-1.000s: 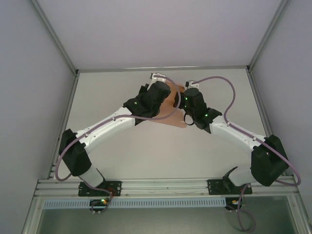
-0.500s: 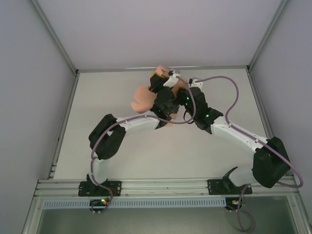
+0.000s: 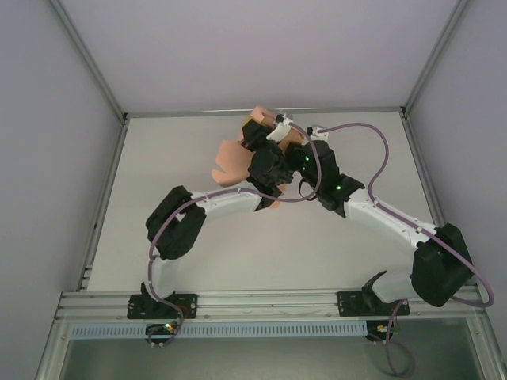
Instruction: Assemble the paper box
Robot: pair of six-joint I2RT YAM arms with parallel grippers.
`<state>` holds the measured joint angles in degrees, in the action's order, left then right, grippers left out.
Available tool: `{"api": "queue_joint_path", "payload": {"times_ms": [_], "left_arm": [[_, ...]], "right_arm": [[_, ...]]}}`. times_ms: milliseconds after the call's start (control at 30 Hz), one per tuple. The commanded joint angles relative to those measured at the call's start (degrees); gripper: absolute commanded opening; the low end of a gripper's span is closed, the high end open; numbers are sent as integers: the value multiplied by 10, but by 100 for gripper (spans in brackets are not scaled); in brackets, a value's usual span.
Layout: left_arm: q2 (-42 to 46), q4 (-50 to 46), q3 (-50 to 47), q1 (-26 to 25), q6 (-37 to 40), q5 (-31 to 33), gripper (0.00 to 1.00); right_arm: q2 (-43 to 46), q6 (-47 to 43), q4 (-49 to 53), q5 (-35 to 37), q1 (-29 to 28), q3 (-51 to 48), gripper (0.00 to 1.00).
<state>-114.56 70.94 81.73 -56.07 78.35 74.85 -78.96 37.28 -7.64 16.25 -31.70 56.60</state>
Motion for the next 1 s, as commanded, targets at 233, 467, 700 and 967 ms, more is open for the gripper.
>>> {"api": "queue_joint_path", "payload": {"times_ms": [233, 467, 700, 967], "left_arm": [[170, -1007, 98, 82, -650, -501, 0], [180, -1029, 87, 100, -691, -557, 0], [134, -1054, 115, 114, -764, -467, 2], [75, -1081, 151, 127, -807, -275, 3]], "right_arm": [[29, -18, 86, -5, 22, -28, 0], [44, -22, 79, -51, 30, -33, 0], [56, -15, 81, -78, 26, -31, 0], [77, -14, 83, -76, 17, -32, 0]]}}
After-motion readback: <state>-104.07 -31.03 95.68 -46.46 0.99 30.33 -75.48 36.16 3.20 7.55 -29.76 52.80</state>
